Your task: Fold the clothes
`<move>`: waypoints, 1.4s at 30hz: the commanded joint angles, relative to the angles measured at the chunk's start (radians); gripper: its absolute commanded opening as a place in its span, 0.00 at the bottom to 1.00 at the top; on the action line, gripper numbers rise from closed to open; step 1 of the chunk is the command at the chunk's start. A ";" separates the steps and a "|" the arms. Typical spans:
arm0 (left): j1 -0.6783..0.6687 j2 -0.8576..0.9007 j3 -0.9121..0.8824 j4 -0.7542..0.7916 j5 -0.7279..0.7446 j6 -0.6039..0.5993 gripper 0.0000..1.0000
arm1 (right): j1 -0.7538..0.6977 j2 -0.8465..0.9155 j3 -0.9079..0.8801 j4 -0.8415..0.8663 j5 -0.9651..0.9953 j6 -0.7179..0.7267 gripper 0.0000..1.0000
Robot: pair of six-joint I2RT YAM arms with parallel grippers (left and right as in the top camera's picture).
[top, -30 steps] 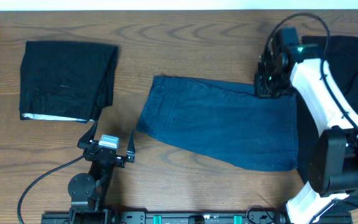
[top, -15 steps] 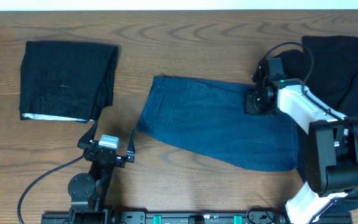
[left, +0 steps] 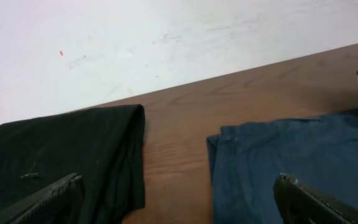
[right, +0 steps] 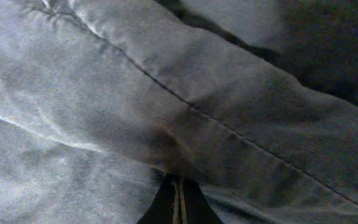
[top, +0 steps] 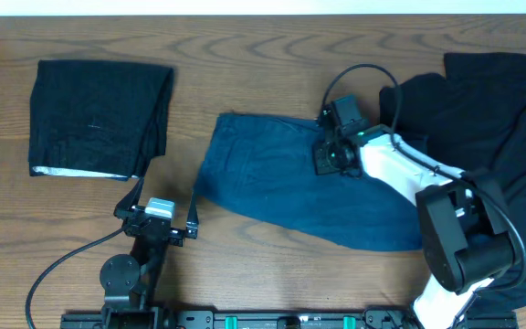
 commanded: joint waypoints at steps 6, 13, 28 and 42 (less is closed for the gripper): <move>-0.004 -0.001 -0.016 -0.035 0.010 0.013 0.98 | 0.026 0.033 0.006 -0.014 -0.016 -0.004 0.01; -0.004 -0.001 -0.016 -0.035 0.010 0.013 0.98 | 0.071 0.033 0.027 -0.010 -0.103 -0.016 0.01; -0.004 -0.001 -0.016 -0.035 0.010 0.013 0.98 | 0.217 0.033 0.033 0.078 -0.106 -0.071 0.01; -0.004 -0.001 -0.016 -0.035 0.010 0.013 0.98 | -0.085 -0.021 0.459 -0.560 -0.034 -0.161 0.02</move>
